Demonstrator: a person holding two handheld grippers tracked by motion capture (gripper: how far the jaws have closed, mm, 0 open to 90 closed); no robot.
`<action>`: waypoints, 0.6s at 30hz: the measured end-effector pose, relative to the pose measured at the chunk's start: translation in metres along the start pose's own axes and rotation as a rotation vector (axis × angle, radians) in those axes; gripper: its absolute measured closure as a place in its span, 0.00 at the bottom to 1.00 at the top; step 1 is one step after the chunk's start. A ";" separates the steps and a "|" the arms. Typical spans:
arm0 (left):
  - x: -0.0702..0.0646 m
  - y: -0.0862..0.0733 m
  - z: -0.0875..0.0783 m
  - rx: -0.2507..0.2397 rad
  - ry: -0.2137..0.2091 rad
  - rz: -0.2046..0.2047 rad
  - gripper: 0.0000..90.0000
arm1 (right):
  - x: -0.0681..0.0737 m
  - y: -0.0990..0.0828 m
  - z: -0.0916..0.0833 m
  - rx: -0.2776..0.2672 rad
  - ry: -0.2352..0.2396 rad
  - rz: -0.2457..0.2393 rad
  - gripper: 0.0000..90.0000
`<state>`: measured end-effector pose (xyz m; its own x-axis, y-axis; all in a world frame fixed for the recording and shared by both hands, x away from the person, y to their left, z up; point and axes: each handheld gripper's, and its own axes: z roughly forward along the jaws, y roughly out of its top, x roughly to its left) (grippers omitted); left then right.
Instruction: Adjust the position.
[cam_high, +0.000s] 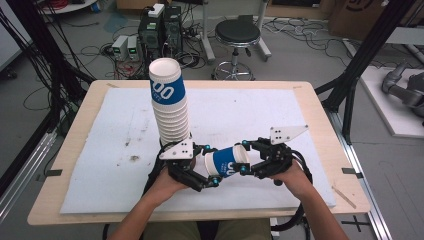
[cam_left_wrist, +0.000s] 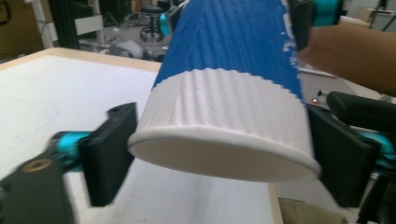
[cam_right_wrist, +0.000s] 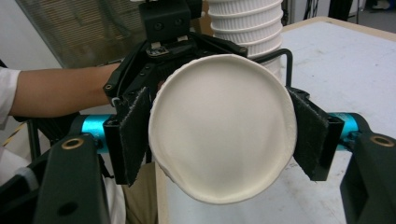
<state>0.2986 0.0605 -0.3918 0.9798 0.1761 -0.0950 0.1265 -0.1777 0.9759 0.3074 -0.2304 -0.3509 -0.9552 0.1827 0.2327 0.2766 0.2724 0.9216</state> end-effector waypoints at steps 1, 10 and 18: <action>0.000 0.000 0.000 0.000 0.000 0.000 0.19 | 0.000 0.000 0.000 -0.002 -0.001 -0.002 0.33; 0.000 0.006 -0.005 0.037 -0.024 0.005 0.27 | 0.002 0.001 -0.001 -0.006 -0.001 -0.007 0.32; 0.002 0.013 -0.015 0.120 -0.008 0.000 0.28 | 0.009 0.011 -0.010 0.020 -0.045 -0.049 0.20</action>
<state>0.3001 0.0729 -0.3764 0.9810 0.1682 -0.0971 0.1437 -0.2923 0.9455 0.3007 -0.2346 -0.3353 -0.9620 0.2108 0.1733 0.2325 0.3003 0.9251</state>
